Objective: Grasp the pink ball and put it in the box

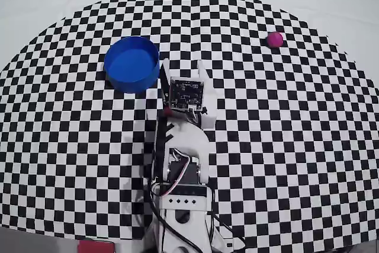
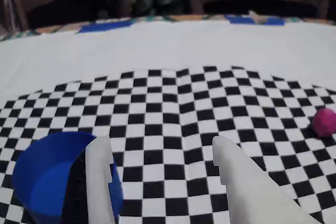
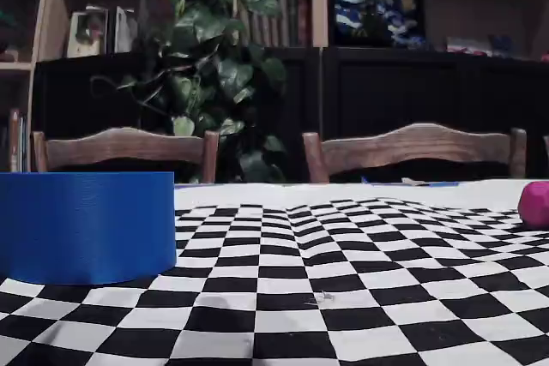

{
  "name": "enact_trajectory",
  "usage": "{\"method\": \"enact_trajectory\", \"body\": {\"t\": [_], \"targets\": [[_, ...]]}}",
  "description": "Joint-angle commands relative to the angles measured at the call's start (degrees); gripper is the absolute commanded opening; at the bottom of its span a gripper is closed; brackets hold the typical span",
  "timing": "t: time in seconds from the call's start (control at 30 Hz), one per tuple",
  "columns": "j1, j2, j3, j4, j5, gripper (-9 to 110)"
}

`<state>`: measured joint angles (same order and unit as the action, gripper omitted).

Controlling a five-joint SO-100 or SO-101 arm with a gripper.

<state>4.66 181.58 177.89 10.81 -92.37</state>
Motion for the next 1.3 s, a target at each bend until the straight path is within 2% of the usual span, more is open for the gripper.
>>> {"method": "enact_trajectory", "body": {"t": [0.0,0.33,1.27], "targets": [[0.44,-0.62,0.35,-0.97,-1.41,22],[1.41,-0.35,0.44,-1.05,-1.58,23],[13.18,-0.26,0.44,-1.05,-1.58,22]]}}
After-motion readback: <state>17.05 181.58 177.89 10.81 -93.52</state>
